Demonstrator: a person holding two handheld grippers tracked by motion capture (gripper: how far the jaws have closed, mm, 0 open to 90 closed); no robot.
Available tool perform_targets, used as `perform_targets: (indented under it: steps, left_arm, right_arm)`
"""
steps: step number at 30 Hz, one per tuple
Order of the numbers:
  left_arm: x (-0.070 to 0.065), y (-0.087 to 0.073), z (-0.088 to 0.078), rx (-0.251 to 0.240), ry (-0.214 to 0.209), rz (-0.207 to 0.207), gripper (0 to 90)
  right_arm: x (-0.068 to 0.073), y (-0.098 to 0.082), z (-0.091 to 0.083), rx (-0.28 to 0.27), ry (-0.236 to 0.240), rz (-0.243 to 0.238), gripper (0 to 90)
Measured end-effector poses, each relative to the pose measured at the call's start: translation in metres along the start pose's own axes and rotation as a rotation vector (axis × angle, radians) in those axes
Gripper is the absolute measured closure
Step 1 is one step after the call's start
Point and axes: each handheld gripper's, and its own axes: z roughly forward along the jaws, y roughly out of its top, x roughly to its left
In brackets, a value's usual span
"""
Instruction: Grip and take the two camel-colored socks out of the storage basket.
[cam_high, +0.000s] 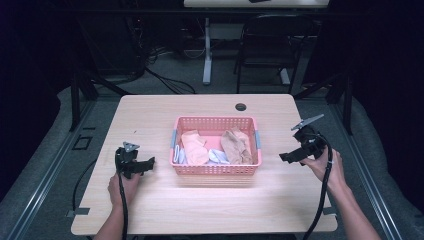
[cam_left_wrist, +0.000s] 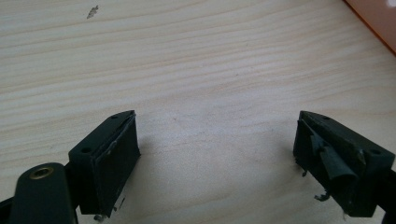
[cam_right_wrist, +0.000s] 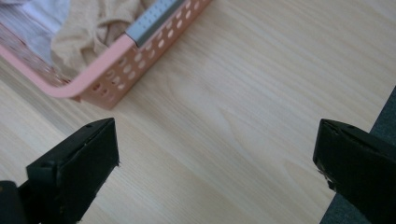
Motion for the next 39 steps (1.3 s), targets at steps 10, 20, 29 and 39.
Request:
perform_targets:
  steps: [10,20,29,39]
  left_arm:
    - [0.0,0.0,0.0,0.0,-0.001,-0.001,13.7]
    - [0.0,0.0,0.0,0.003,-0.003,0.003,13.7]
    - [0.0,0.0,0.0,0.004,-0.004,0.006,13.7]
    - [0.0,0.0,0.0,0.003,-0.004,0.006,13.7]
  right_arm:
    - [0.026,0.042,0.001,-0.042,0.018,-0.08,0.0]
    - [0.063,0.077,0.021,-0.041,0.056,-0.178,0.0]
    - [0.078,0.092,0.049,0.027,0.079,-0.215,0.0]
    - [0.087,0.102,0.08,0.105,0.084,-0.245,1.4]
